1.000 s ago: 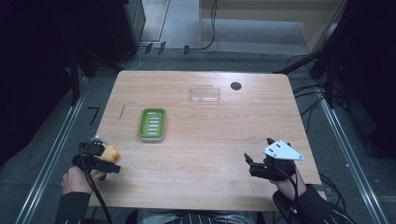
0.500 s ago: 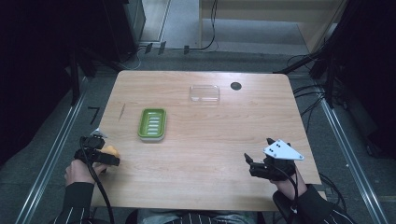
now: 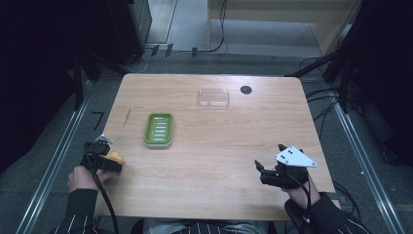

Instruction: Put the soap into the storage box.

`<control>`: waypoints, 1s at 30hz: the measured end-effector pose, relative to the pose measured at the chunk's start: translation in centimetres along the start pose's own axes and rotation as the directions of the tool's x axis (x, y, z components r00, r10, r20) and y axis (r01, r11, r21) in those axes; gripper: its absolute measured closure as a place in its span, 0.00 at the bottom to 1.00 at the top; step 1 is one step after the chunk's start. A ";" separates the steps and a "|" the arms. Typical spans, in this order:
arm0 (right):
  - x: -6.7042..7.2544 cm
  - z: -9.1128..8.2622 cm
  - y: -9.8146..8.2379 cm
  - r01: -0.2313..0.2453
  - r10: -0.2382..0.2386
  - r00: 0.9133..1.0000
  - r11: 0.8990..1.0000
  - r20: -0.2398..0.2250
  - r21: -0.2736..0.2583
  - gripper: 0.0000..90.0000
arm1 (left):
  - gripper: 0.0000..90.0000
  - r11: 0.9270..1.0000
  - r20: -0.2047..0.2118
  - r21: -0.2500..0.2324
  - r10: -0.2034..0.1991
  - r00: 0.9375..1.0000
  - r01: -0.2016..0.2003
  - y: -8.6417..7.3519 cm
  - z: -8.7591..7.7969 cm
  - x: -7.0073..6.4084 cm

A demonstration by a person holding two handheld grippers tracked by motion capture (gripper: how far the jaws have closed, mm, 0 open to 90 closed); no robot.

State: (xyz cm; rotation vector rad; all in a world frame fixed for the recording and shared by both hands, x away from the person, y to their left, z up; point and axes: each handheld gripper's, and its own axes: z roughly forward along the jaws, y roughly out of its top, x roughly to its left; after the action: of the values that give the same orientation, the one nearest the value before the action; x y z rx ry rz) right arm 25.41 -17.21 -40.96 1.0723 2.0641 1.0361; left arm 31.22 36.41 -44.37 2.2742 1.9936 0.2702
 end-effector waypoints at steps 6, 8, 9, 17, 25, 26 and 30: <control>0.0 0.0 0.0 0.001 -0.001 1.000 1.000 0.000 0.000 0.15 | 0.44 1.000 0.008 -0.001 0.018 1.000 -0.018 -0.1 0.0 0.1; 0.0 0.0 0.0 0.002 -0.002 1.000 1.000 -0.001 0.000 0.15 | 0.44 1.000 0.012 -0.002 0.031 0.999 -0.031 -0.2 0.0 0.2; 0.0 0.0 0.0 0.001 -0.001 1.000 1.000 -0.001 0.000 0.15 | 0.44 0.999 0.015 -0.001 0.036 0.999 -0.036 -0.2 0.0 0.2; 0.0 0.0 0.0 0.000 0.000 1.000 1.000 0.001 0.001 0.15 | 0.35 1.000 0.019 0.006 0.020 1.000 -0.020 -0.1 0.2 0.4; 0.0 0.0 0.0 0.001 -0.001 1.000 1.000 0.002 0.006 0.15 | 0.41 0.999 0.017 0.004 0.036 0.999 -0.036 0.1 0.4 0.3; 0.0 0.0 0.0 0.001 -0.001 1.000 1.000 0.003 0.005 0.15 | 0.41 0.999 0.016 0.004 0.038 0.999 -0.038 0.1 0.3 0.3; 0.0 0.0 0.0 0.003 -0.003 1.000 1.000 0.002 0.006 0.15 | 0.43 0.999 0.019 0.012 0.036 0.999 -0.037 0.1 0.3 0.3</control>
State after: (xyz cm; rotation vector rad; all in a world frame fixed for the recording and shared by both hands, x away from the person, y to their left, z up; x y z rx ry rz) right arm 25.42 -17.19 -40.96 1.0728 2.0681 1.0275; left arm 31.39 36.72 -44.61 2.3133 1.9516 0.2393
